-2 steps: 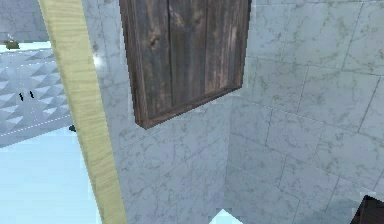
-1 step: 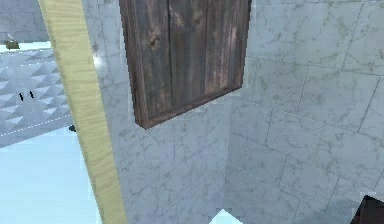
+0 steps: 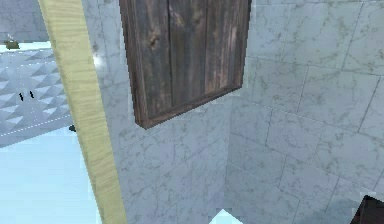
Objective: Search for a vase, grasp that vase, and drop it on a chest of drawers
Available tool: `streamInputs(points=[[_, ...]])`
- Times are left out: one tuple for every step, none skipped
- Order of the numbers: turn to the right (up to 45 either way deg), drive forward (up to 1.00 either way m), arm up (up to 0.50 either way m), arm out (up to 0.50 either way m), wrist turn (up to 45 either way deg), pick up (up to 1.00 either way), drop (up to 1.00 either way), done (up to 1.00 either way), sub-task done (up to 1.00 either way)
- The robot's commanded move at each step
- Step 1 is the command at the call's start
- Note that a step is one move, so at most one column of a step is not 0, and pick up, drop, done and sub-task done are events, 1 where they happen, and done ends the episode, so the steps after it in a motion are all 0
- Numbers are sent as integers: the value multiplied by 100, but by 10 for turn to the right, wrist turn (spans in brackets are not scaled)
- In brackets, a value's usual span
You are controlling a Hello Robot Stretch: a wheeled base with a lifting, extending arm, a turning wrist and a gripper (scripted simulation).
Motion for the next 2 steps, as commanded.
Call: streamInputs(points=[[0,0,0,0,-450,0,0,0,0],[0,0,0,0,-450,0,0,0,0]])
